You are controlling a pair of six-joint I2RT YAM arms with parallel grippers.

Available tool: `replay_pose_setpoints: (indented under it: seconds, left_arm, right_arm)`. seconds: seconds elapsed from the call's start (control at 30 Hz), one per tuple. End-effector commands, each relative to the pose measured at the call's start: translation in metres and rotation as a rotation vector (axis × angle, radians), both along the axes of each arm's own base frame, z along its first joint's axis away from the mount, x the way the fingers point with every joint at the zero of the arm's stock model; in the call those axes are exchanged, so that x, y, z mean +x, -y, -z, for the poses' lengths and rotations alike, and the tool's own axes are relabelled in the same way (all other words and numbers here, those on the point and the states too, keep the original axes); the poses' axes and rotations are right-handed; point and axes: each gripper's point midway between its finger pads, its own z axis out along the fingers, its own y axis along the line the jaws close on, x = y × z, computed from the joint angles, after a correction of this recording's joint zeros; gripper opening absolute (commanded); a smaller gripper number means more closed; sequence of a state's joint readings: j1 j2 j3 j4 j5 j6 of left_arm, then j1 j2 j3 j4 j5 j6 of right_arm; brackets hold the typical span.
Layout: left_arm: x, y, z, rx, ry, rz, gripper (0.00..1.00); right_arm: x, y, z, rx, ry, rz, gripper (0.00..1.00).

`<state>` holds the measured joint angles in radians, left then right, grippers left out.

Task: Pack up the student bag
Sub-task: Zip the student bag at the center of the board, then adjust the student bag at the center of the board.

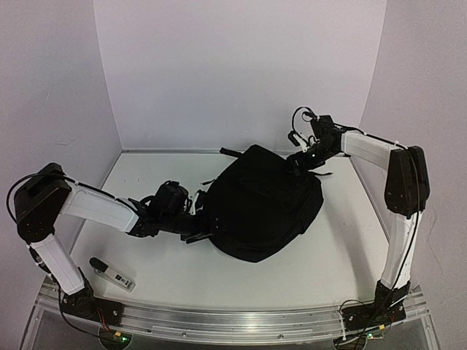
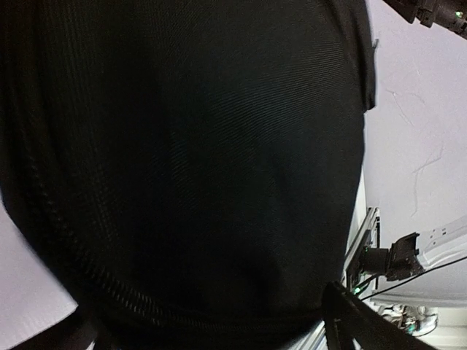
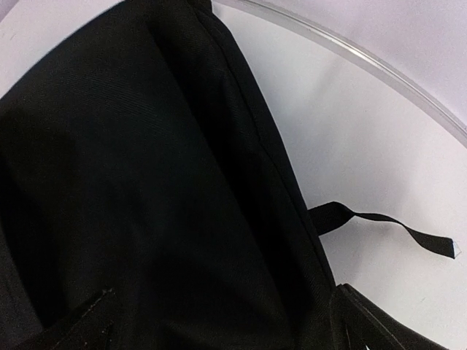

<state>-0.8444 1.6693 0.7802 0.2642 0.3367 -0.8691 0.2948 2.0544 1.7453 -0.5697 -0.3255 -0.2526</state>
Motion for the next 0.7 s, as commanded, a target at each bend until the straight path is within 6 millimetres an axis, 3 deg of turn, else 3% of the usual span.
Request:
replay_pose_setpoints:
  seconds: [0.0,0.17,0.33,0.47,0.57,0.67]
  left_arm:
    - [0.004,0.021,-0.001,-0.075,-0.012,-0.01,0.83]
    - [0.017,0.024,0.009,-0.079,-0.028,-0.053,0.51]
    - [0.043,0.012,0.005,-0.071,-0.025,-0.098,0.15]
    - [0.071,-0.008,-0.002,-0.075,-0.019,-0.137,0.04]
    - [0.096,-0.025,-0.008,-0.062,-0.01,-0.164,0.03]
    - [0.126,-0.034,-0.019,-0.055,0.018,-0.165,0.05]
  right_arm:
    - [0.018,0.01,0.007,-0.03,0.01,0.027,0.98]
    - [-0.006,0.015,0.027,-0.047,-0.052,-0.011,0.93]
    - [-0.051,0.012,0.029,0.003,-0.126,-0.083,0.79]
    - [-0.1,0.004,0.027,0.09,-0.216,-0.147,0.74]
    - [-0.138,-0.002,0.025,0.166,-0.295,-0.178,0.74]
    - [-0.181,-0.023,0.024,0.22,-0.376,-0.24,0.76]
